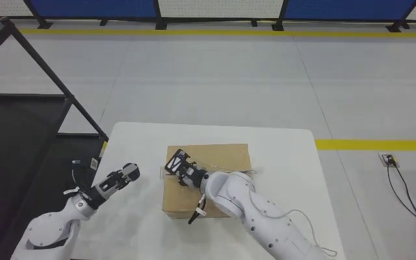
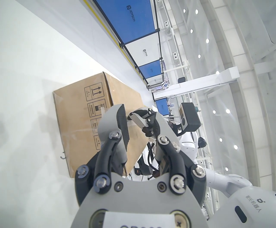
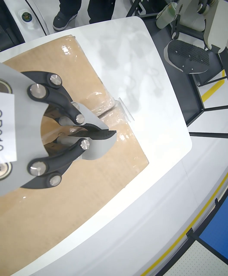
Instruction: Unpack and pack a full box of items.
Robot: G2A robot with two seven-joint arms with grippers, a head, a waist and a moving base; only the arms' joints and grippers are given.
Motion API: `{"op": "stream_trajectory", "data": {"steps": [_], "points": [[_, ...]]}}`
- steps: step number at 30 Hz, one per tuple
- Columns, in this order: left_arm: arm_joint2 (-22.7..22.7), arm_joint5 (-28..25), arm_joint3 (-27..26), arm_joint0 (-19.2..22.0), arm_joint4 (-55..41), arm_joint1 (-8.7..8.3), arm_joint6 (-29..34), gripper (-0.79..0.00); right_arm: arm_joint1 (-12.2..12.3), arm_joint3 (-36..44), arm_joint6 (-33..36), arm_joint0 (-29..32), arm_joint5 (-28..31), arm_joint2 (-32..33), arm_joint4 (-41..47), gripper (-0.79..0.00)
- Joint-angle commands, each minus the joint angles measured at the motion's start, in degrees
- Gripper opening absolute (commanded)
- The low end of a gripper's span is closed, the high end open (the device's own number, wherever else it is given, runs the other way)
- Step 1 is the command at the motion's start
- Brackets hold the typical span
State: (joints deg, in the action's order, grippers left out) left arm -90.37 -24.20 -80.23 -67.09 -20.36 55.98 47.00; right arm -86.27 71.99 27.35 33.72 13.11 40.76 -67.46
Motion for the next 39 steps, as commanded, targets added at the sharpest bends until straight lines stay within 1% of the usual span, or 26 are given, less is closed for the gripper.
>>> {"op": "stream_trajectory", "data": {"steps": [1, 13, 17, 20, 23, 26, 28, 33, 39], "points": [[-0.34, -0.22, -0.11, -0.34, -0.21, -0.05, 0.15, -0.462, -0.65, -1.23, -0.71, -0.83, -0.31, -0.86, 0.13, -0.785], [-1.85, -1.54, -0.61, -2.21, -1.67, -0.29, 1.10, -0.440, -5.09, -9.47, -4.40, -5.65, -1.56, -5.36, 1.59, -0.785], [-2.57, -1.74, -0.37, -2.62, -2.30, -0.40, 1.54, -0.437, -6.52, -12.42, -4.32, -7.22, 0.25, -6.33, 3.21, -0.785], [-3.08, -1.89, -0.27, -2.88, -2.69, -0.48, 1.81, -0.437, -7.16, -13.76, -3.62, -7.94, 1.70, -6.22, 4.52, -0.785], [-3.41, -1.89, -0.26, -3.01, -2.96, -0.55, 2.00, -0.440, -7.19, -13.47, -2.91, -7.77, 3.32, -5.29, 5.51, -0.785], [-3.45, -1.82, -0.29, -2.92, -3.14, -0.57, 2.14, -0.440, -6.70, -11.90, -2.22, -6.82, 4.80, -3.60, 6.24, -0.785], [-3.25, -1.68, -0.35, -2.68, -3.07, -0.57, 2.35, -0.440, -6.15, -9.65, -2.91, -5.00, 4.71, -1.34, 8.32, -0.785], [-2.28, -1.34, -0.44, -1.73, -2.78, -0.53, 3.00, -0.440, -4.01, -1.37, -2.85, 0.68, 7.43, 6.55, 15.48, -0.785], [-1.68, -1.28, -0.02, -1.09, -2.65, -0.53, 3.55, -0.443, -3.86, -0.79, -2.57, 1.08, 7.68, 7.01, 15.78, -0.785]]}}
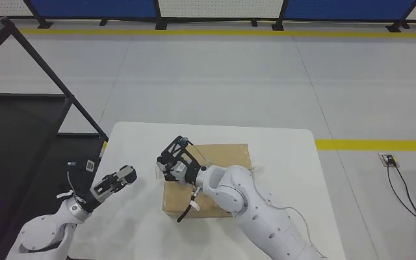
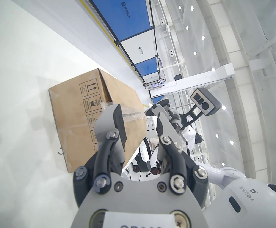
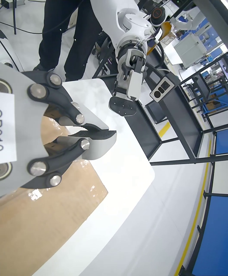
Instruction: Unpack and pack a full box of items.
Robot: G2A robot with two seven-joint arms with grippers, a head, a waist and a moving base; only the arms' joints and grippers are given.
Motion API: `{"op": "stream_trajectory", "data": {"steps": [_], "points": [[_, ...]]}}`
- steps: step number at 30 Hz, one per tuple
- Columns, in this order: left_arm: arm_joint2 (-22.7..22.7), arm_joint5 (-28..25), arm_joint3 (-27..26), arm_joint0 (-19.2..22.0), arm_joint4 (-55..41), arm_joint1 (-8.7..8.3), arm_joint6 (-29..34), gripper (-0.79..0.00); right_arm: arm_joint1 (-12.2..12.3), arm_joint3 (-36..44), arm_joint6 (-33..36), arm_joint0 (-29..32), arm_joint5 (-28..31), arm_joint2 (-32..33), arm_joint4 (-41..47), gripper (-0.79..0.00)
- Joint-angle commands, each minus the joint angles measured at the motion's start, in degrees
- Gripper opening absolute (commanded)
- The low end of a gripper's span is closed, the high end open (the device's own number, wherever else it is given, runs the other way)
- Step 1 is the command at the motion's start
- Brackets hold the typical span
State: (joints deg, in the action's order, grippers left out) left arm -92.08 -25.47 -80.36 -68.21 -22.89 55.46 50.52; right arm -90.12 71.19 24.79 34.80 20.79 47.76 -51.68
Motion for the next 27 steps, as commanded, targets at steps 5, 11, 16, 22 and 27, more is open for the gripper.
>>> {"op": "stream_trajectory", "data": {"steps": [5, 11, 16, 22, 27], "points": [[-0.10, -0.82, 0.49, -0.12, -0.91, -0.01, 0.21, -0.446, -0.03, -0.05, 0.33, 0.57, -2.01, 0.05, -0.35, -0.785], [-0.46, -1.37, 0.45, -0.49, -1.30, -0.06, 0.10, -0.449, -2.28, -2.91, 13.65, -3.58, -16.74, -1.89, 6.61, -0.785], [-0.65, -1.58, 0.71, -0.70, -1.68, -0.09, -0.02, -0.453, -4.49, -8.77, 23.76, -9.14, -23.55, -3.03, 14.92, -0.785], [-0.58, -1.61, 0.95, -0.49, -1.72, -0.11, 0.01, -0.459, -6.42, -15.13, 25.94, -13.20, -28.09, -4.83, 17.14, -0.785], [-0.13, -1.16, 0.98, 0.12, -1.45, -0.13, 0.45, -0.462, -7.22, -16.94, 25.84, -14.31, -28.89, -5.39, 17.38, -0.785]]}}
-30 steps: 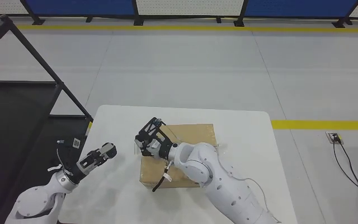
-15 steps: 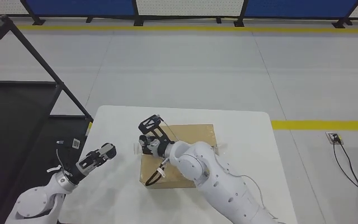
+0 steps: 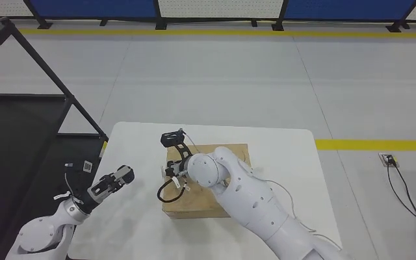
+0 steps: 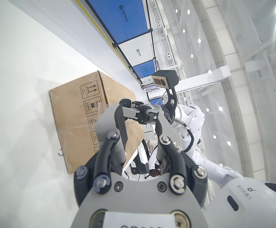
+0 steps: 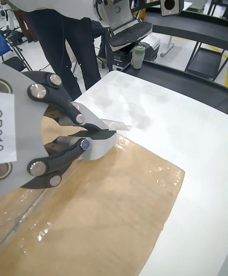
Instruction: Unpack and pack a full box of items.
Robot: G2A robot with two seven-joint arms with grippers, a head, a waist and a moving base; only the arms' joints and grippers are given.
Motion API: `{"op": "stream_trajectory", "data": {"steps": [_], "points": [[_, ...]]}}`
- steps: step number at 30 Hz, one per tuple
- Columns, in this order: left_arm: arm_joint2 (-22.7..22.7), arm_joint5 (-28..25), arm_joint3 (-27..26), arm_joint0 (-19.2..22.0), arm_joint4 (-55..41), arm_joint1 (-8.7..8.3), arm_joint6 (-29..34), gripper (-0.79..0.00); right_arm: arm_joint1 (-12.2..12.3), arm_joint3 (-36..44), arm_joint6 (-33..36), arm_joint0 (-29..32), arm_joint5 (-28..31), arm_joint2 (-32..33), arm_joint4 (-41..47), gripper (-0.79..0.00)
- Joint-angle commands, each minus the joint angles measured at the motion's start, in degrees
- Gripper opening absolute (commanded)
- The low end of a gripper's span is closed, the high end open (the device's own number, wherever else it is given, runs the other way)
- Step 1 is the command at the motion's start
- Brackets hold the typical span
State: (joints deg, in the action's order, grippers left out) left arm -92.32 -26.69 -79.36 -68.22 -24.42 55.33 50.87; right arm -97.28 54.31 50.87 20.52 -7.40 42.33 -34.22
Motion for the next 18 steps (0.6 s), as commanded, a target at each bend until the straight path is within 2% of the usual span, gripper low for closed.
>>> {"op": "stream_trajectory", "data": {"steps": [1, 7, 18], "points": [[0.23, 0.16, -0.04, 0.30, 0.16, -0.01, 0.29, -0.462, -0.07, 0.00, 0.00, 0.08, -0.74, 0.23, 0.10, -0.785], [0.95, 0.76, -0.06, 1.58, 0.85, -0.03, 0.87, -0.468, 0.83, 2.81, 1.83, 1.86, -2.12, 2.21, -1.31, -0.785], [3.31, 1.71, 0.47, 4.57, 1.49, 0.13, 1.78, -0.474, 4.07, 12.60, 7.28, 8.72, -8.03, 8.01, -8.15, -0.785]]}}
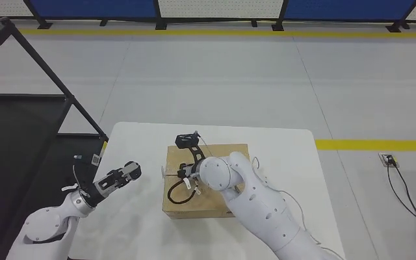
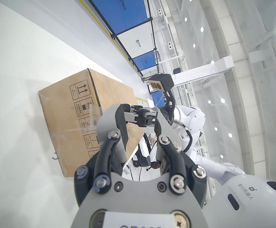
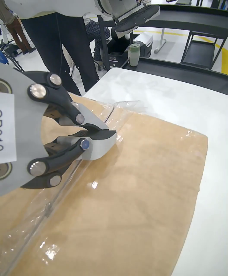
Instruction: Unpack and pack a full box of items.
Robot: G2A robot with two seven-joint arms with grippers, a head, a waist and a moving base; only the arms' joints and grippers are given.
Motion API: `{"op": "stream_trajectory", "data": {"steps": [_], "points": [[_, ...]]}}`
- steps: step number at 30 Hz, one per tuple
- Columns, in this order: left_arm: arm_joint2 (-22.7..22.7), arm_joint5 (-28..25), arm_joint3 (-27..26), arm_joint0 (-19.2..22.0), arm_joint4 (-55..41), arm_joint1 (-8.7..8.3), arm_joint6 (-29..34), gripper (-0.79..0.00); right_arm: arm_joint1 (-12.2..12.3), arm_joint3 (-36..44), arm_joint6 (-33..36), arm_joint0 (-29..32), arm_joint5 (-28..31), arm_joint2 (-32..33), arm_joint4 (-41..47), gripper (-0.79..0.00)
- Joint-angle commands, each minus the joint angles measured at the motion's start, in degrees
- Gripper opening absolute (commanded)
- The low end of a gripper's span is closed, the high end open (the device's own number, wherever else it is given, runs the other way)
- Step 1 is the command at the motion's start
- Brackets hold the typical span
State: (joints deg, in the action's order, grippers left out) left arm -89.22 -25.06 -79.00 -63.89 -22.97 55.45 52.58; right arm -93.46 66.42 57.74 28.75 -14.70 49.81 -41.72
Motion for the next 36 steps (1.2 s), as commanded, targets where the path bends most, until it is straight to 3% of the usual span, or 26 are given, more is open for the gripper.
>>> {"op": "stream_trajectory", "data": {"steps": [1, 19, 36], "points": [[0.44, 0.20, 0.19, 0.52, 0.03, 0.03, 0.19, -0.474, 0.49, 1.02, 0.92, 0.97, -1.38, 0.96, -1.40, -0.785], [4.55, 1.27, 3.33, 6.25, 0.62, 0.43, 2.13, -0.496, 3.76, 13.39, 5.12, 10.02, -7.81, 9.16, -8.77, -0.785], [5.80, 0.66, 6.85, 9.90, -0.56, 0.48, 4.18, -0.517, 5.91, 18.09, 8.13, 14.14, -10.53, 16.64, -10.92, -0.785]]}}
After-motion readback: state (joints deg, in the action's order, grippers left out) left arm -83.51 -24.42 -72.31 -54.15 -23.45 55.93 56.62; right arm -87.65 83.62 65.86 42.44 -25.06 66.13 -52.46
